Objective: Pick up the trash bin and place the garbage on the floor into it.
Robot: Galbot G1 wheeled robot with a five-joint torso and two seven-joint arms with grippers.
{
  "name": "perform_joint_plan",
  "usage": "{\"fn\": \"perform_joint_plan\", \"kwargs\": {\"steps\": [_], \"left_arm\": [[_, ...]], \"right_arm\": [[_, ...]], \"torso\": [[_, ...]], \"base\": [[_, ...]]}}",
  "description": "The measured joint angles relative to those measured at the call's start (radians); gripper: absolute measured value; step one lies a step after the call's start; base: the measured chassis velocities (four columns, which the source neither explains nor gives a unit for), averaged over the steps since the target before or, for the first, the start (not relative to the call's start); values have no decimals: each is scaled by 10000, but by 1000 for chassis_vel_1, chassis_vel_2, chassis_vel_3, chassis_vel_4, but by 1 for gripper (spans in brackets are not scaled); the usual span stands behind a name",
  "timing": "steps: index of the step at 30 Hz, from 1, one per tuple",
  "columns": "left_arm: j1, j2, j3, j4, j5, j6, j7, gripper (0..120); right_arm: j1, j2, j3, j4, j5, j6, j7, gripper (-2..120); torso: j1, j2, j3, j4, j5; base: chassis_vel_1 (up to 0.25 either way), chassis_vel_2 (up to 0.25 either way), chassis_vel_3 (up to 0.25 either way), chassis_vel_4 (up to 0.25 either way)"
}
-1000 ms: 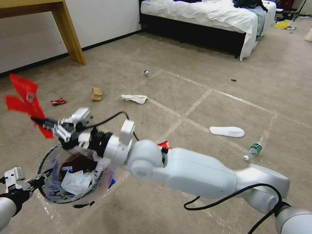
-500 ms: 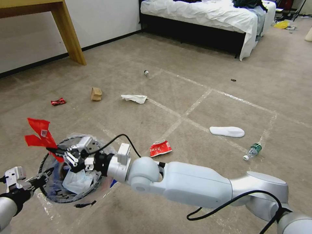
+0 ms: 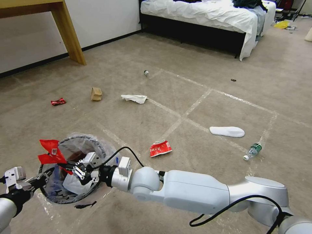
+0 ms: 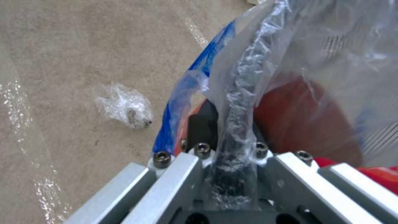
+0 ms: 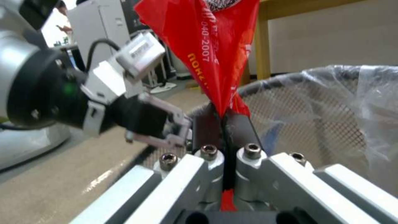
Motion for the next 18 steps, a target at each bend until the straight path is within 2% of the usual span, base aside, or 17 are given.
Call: {"fn": "perform_joint_plan", "kwargs": {"steps": [16, 18], "left_arm": [[-2, -21, 43, 8, 2, 0, 30, 1], [10, -21, 17, 8, 3, 0, 32, 1]], "right_arm": [[-218, -194, -129, -110, -477, 48, 146, 0], [-213, -221, -155, -64, -481, -7, 191, 4]], "torso": [[0, 0, 0, 0, 0], [0, 0, 0, 0, -1]], "base": [[0, 0, 0, 0], [0, 0, 0, 0]]}}
